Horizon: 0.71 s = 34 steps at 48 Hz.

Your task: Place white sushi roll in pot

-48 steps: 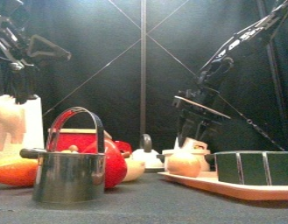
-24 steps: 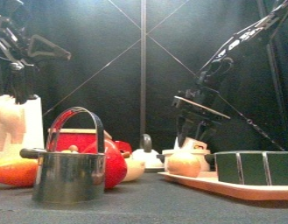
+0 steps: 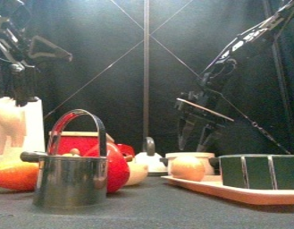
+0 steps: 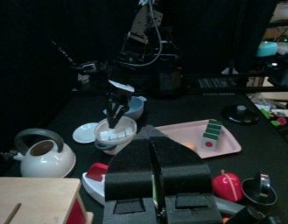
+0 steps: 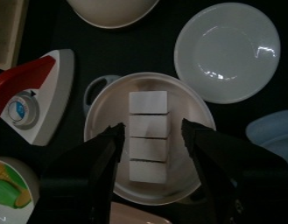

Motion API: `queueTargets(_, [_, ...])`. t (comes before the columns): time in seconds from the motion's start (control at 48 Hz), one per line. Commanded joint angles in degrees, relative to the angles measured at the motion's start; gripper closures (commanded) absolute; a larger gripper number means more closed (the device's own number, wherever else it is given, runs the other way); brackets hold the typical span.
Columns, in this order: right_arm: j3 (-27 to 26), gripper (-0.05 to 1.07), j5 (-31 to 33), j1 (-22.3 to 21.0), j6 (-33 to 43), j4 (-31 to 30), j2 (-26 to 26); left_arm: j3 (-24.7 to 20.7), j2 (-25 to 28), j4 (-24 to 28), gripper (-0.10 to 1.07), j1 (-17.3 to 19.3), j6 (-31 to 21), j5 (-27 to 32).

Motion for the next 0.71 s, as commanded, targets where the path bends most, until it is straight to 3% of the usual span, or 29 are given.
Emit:
queueTargets(0.0, [-1.4, 0.14, 0.0, -0.1, 0.0, -0.1, -0.9, -0.7, 0.4, -0.1, 0.99, 0.3, 0.0, -0.3])
queueTargets(0.688, [-1.8, 0.15, -0.4, 0.1, -0.1, -0.2, -0.3, -0.6, 0.4, 0.0, 0.99, 0.3, 0.0, -0.3])
